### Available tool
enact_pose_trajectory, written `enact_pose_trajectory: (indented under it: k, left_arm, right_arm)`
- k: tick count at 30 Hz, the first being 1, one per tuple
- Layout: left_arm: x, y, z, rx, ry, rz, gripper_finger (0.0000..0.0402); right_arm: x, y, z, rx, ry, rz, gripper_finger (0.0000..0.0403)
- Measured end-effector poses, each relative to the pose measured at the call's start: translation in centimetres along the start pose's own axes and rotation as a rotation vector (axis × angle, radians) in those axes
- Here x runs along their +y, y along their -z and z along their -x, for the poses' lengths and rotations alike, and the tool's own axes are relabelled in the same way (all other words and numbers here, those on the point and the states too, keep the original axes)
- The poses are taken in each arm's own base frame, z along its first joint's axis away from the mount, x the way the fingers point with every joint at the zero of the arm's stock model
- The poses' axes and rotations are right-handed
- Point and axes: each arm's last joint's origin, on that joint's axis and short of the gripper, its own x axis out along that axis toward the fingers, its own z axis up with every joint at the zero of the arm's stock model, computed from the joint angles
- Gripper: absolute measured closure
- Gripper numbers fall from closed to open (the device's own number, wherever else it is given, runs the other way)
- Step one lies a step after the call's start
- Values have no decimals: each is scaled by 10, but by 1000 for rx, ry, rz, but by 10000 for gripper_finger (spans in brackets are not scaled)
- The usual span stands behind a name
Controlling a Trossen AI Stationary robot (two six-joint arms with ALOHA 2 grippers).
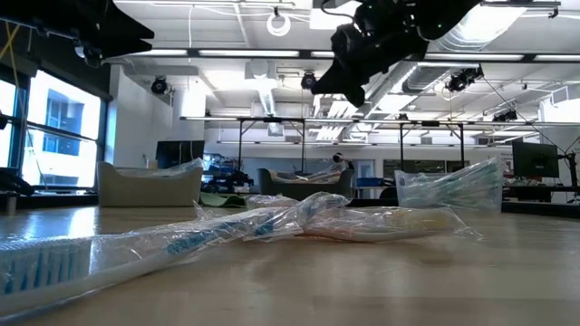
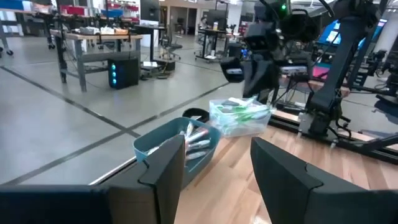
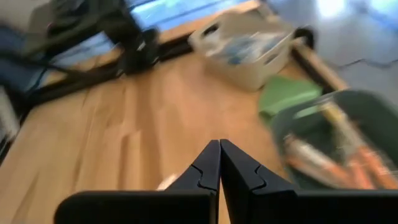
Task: Pick & Place Toothbrushes
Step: Put the orange toothbrush into the blue bin
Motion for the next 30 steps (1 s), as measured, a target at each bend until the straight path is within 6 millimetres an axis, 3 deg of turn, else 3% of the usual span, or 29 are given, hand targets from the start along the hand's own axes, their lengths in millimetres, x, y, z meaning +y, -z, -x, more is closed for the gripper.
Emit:
enact_pose_trajectory:
  k: [8,17,30]
  left_arm:
    - [0,0,0,0,1,32,222]
    - [0,0,0,0,1,31,222]
    - [0,0,0,0,1,31,222]
  right_arm:
    - [24,9,-10,73,-22,78,401]
    - [46,19,-17,141,131,12,401]
    - [72,60,-11,534,165,-96,401]
